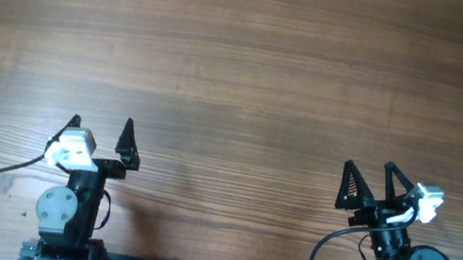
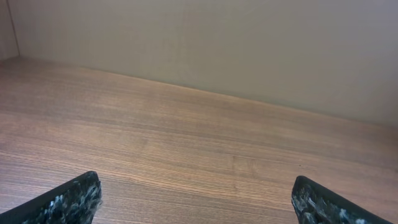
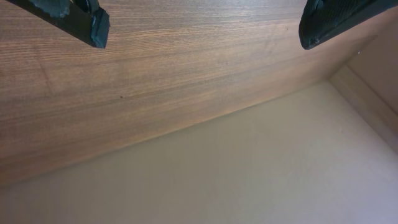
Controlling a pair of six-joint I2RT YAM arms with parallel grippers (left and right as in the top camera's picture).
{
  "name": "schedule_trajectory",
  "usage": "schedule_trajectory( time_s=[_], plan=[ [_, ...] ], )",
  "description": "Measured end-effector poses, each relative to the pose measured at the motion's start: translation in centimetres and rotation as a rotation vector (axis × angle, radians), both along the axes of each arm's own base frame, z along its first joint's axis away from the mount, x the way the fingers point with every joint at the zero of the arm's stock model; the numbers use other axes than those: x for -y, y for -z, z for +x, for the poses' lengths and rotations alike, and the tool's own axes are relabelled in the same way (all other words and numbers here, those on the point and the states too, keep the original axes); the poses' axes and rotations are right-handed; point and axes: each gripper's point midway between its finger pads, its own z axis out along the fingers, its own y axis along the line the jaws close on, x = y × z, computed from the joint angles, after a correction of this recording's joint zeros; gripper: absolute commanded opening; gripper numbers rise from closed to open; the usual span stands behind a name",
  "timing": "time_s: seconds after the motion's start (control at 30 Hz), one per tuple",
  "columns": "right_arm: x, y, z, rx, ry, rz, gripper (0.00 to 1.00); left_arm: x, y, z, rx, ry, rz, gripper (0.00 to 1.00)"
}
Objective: Untangle cables
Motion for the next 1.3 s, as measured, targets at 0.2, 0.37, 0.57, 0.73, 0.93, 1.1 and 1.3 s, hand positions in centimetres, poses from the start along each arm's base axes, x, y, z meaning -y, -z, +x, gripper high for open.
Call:
schedule_trajectory(
  time_s=[0.2,0.37,0.57,0.73,0.93,1.1,1.3],
  plan=[
    [0.0,0.0,0.0,0.000,0.000,0.000,1.00,0.0,0.0,0.0,0.000,0.001,0.003,1.00],
    [0.2,0.0,0.1,0.004,0.012,-0.017,1.00,0.0,0.0,0.0,0.000,0.001,0.003,1.00],
    [0.9,1.3,0.6,0.077,0.014,-0.502,1.00,0.0,0.0,0.0,0.000,0.001,0.003,1.00],
    [0.9,3.0,0.9,0.062,-0.024,-0.704,0.99,0.0,0.0,0.0,0.000,0.001,0.003,1.00],
    [1.0,3.3,1.0,0.061,-0.032,-0.751,1.00,0.0,0.0,0.0,0.000,0.001,0.003,1.00],
    [1.0,3.4,1.0,0.057,-0.033,-0.750,1.00,0.0,0.0,0.0,0.000,0.001,0.003,1.00],
    [1.0,3.4,1.0,0.057,-0.033,-0.751,1.00,0.0,0.0,0.0,0.000,0.000,0.003,1.00]
  ],
)
